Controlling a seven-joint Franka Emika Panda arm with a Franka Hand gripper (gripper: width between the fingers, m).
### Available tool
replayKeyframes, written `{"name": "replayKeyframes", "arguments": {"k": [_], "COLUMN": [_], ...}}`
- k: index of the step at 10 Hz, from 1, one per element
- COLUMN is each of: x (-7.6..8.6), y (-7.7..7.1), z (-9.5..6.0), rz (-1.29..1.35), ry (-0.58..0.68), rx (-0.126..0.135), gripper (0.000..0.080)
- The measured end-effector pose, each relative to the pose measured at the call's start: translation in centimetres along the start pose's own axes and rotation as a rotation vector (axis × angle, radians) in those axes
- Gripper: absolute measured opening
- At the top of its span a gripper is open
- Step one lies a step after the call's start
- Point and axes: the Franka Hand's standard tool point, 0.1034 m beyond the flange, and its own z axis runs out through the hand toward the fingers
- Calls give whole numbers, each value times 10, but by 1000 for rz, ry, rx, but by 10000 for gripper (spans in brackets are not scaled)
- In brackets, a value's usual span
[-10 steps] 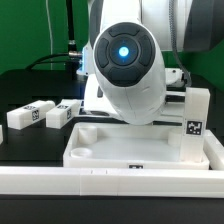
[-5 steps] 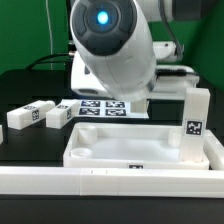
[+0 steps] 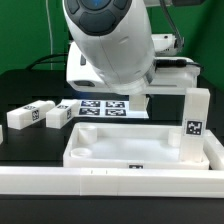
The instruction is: Assemble desk
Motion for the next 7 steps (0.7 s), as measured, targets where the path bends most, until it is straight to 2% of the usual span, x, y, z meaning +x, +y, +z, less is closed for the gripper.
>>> {"name": "replayKeyframes", "arguments": {"k": [1,3,4,5,7], "x": [8,-7,-12,-9,-1], "y": [0,-5,-6,-10,-15], "z": [-12,-54,-67,-81,-78], "rz": [-17,-35,-39,-44,-46], "ry": [72,196,230,305,415], "rx": [5,21,26,31,33], "gripper": [287,287,287,287,287]}}
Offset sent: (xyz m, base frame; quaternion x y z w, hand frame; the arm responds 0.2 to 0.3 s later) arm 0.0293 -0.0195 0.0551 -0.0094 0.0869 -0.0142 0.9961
